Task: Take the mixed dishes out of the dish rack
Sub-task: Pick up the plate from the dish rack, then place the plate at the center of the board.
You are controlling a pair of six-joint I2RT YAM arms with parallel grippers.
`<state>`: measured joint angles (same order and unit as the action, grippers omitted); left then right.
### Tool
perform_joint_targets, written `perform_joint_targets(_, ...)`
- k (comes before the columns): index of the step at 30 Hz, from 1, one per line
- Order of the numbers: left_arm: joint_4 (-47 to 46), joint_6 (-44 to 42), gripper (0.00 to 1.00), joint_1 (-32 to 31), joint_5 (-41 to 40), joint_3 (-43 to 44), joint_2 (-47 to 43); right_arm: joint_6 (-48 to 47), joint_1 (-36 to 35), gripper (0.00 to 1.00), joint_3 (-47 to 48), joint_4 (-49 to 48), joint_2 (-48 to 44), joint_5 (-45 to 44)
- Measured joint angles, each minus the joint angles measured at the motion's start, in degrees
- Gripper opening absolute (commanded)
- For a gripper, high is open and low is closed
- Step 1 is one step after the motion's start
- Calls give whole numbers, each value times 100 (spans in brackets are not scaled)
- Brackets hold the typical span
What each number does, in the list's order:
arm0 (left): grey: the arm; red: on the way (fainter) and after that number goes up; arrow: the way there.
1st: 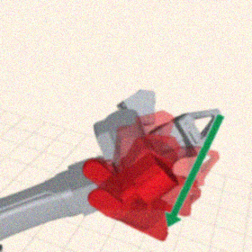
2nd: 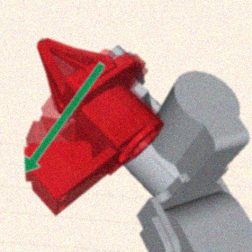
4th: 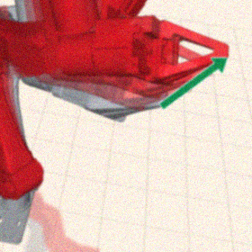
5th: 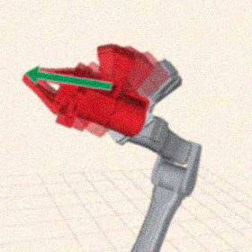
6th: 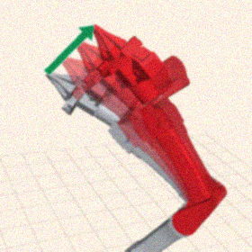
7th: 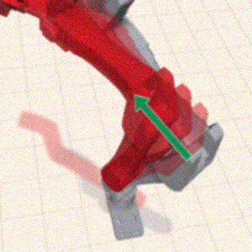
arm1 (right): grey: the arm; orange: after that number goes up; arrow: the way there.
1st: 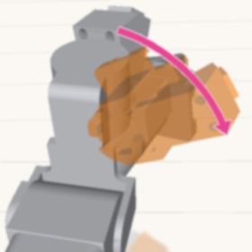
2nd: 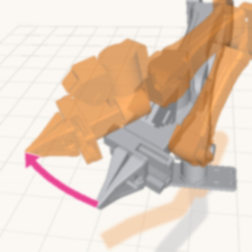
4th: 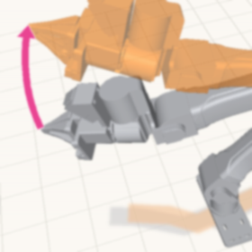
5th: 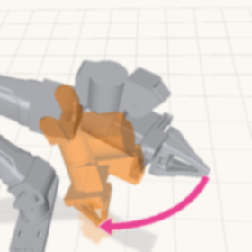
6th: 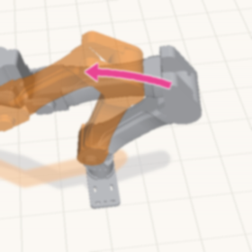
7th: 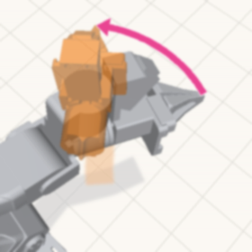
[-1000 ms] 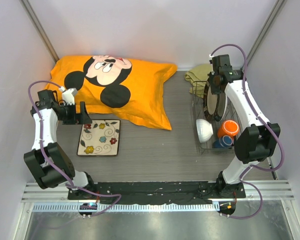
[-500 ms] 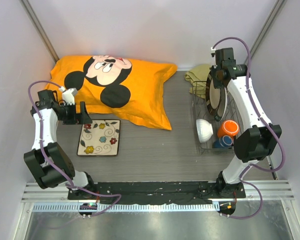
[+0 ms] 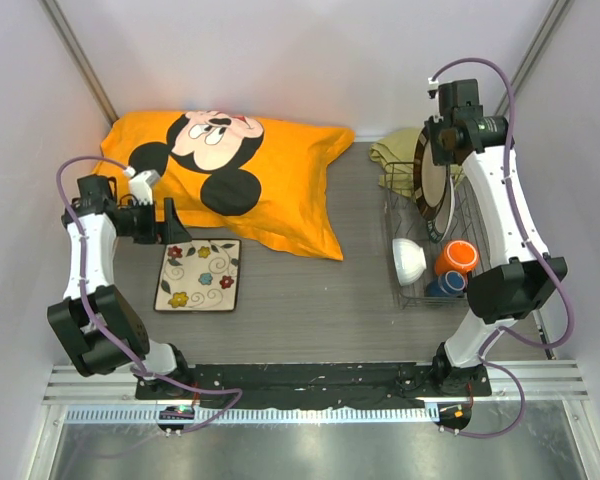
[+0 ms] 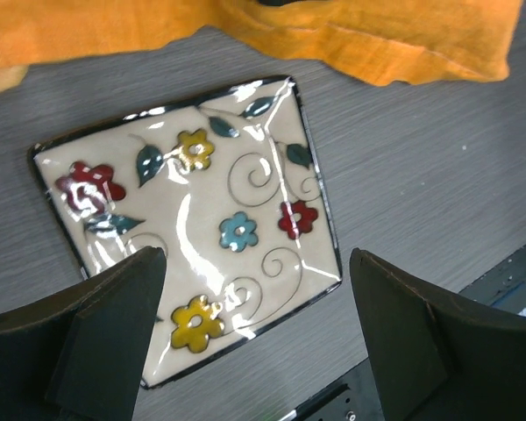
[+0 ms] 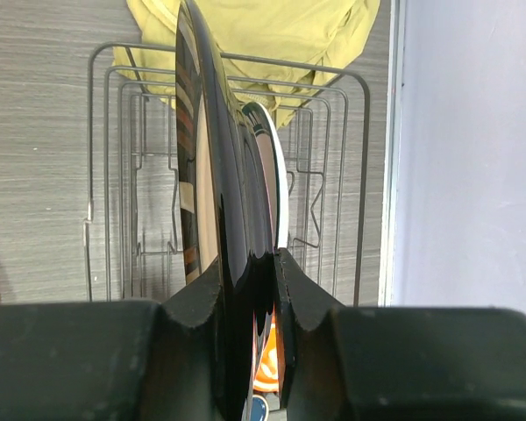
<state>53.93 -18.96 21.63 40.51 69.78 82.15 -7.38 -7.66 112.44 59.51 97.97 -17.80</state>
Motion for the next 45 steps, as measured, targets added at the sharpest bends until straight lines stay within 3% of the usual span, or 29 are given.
perform_joint_targets(8, 48, -28, 91, -758, 754, 219, -87, -24, -160, 1, 328, 236, -48, 492)
perform_joint_targets(13, -92, 210, 91, -1742, 1075, 437, -280, -92, -481, 1, 323, 339, -236, 1292)
perform_joint_targets(17, -254, 374, 91, -2181, 1320, 586, -326, -162, -702, 1, 308, 358, -527, 2074)
perform_joint_targets(31, -1196, 664, 91, -3550, 1456, 815, -490, -645, -1893, 1, -610, 511, -1222, 3849)
perform_joint_targets(45, -1836, 649, 90, -4457, 1436, 817, -227, -1281, -2387, 1, -896, 664, -1222, 4758)
